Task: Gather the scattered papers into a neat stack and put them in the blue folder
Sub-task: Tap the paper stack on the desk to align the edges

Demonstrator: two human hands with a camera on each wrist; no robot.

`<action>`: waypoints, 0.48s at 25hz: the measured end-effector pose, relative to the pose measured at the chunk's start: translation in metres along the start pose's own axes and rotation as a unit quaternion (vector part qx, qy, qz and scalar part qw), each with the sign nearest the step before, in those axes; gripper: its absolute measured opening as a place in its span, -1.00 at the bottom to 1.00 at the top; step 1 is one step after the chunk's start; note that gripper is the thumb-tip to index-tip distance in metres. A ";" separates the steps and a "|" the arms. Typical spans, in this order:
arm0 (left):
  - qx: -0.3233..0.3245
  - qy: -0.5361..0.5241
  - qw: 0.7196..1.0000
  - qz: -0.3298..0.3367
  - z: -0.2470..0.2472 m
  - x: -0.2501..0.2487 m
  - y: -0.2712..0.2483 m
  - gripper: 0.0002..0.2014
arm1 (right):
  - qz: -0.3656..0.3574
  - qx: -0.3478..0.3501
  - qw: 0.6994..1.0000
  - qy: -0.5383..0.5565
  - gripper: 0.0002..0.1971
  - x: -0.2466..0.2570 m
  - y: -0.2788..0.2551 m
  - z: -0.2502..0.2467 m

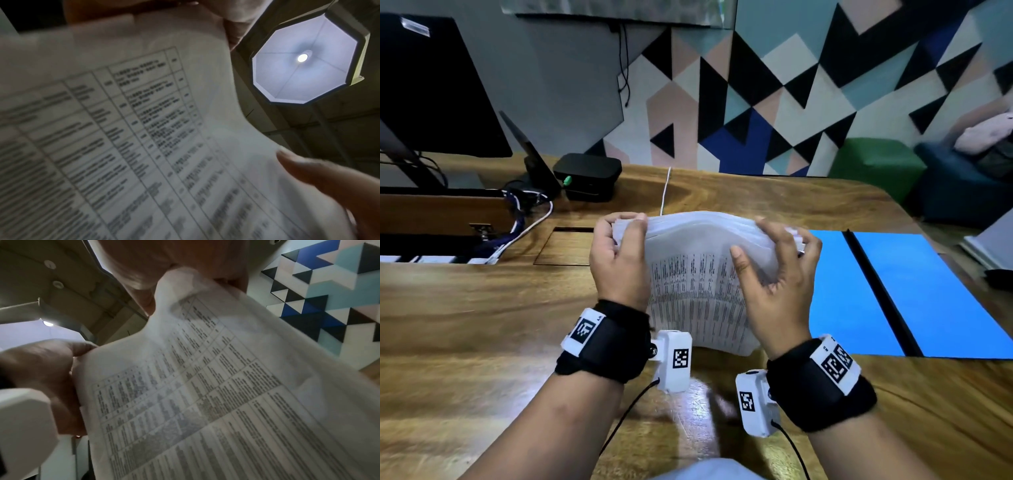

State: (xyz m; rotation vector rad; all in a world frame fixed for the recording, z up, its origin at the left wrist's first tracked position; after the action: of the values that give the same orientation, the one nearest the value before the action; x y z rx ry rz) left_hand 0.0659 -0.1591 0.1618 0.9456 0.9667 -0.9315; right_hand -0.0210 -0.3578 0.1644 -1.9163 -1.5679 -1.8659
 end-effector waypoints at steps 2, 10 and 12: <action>-0.006 -0.023 1.000 -0.008 0.000 0.000 0.003 -0.91 | 0.017 0.002 1.000 0.003 -0.55 -0.002 0.000 -0.001; 0.050 -0.033 0.998 -0.005 0.006 0.008 0.008 -0.84 | 0.005 0.040 0.999 0.020 -0.63 -0.005 0.004 0.004; 0.050 -0.025 0.998 0.007 0.003 0.006 0.010 -0.89 | -0.004 0.053 0.998 0.032 -0.67 -0.003 0.005 0.006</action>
State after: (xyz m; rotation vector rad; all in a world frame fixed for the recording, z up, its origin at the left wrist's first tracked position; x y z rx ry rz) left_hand 0.0771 -0.1598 0.1591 1.0070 0.8779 -0.9943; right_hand -0.0128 -0.3588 0.1632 -1.7918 -1.6235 -1.7888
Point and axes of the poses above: each hand's wrist, its own y-axis towards the middle knuckle, its own z-axis out of the palm, x = y × z, the point moved 5 cm from there along y, towards the middle knuckle, and after that the axes turned 2 degrees about z, right-handed, at the moved point
